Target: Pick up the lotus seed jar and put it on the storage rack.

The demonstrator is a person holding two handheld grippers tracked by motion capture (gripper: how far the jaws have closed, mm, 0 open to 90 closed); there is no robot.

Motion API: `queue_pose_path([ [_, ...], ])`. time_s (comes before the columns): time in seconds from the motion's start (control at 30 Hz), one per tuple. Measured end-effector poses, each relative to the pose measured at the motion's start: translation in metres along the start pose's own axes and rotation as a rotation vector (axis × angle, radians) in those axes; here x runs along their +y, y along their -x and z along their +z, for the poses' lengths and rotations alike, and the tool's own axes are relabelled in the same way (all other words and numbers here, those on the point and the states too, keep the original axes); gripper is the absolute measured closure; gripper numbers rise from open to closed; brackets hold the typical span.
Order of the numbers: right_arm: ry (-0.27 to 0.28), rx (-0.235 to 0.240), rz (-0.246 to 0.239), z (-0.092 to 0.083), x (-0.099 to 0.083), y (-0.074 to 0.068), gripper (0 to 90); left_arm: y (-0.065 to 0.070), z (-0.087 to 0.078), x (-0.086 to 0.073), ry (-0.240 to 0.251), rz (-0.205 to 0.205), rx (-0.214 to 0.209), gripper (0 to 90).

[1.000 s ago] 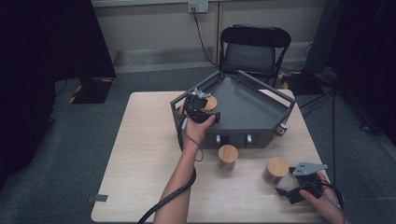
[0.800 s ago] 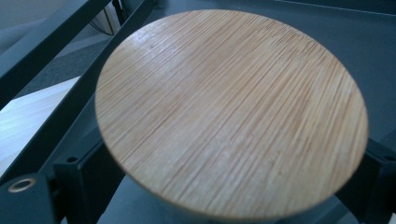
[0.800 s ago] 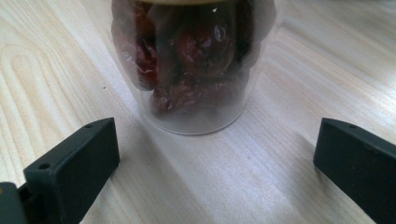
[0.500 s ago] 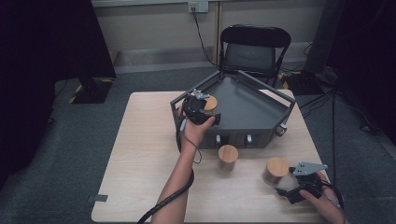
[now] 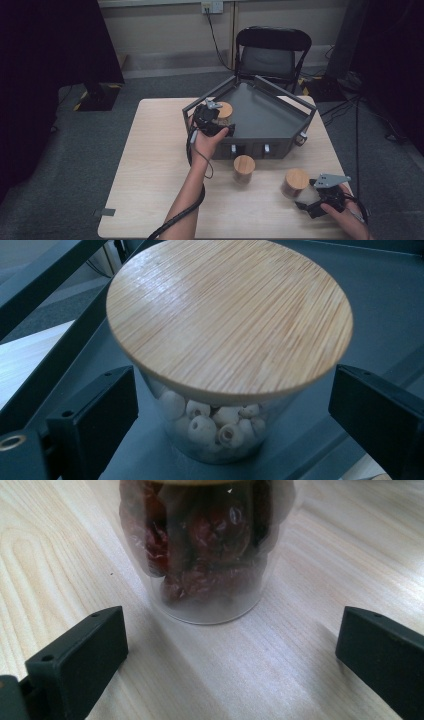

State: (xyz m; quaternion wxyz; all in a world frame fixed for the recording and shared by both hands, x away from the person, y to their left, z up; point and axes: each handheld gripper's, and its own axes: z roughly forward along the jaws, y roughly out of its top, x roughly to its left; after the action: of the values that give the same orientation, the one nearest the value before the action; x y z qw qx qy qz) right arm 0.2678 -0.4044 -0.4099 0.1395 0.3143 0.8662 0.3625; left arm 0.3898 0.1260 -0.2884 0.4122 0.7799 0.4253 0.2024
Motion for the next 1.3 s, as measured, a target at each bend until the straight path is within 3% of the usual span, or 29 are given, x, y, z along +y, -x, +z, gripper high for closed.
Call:
queue_pose_path([
  [1.3, 0.0, 0.0, 0.0, 0.0, 0.0, 0.0, 0.0, -0.004, -0.025, -0.025, 0.017, 0.0, 0.003, 5.6],
])
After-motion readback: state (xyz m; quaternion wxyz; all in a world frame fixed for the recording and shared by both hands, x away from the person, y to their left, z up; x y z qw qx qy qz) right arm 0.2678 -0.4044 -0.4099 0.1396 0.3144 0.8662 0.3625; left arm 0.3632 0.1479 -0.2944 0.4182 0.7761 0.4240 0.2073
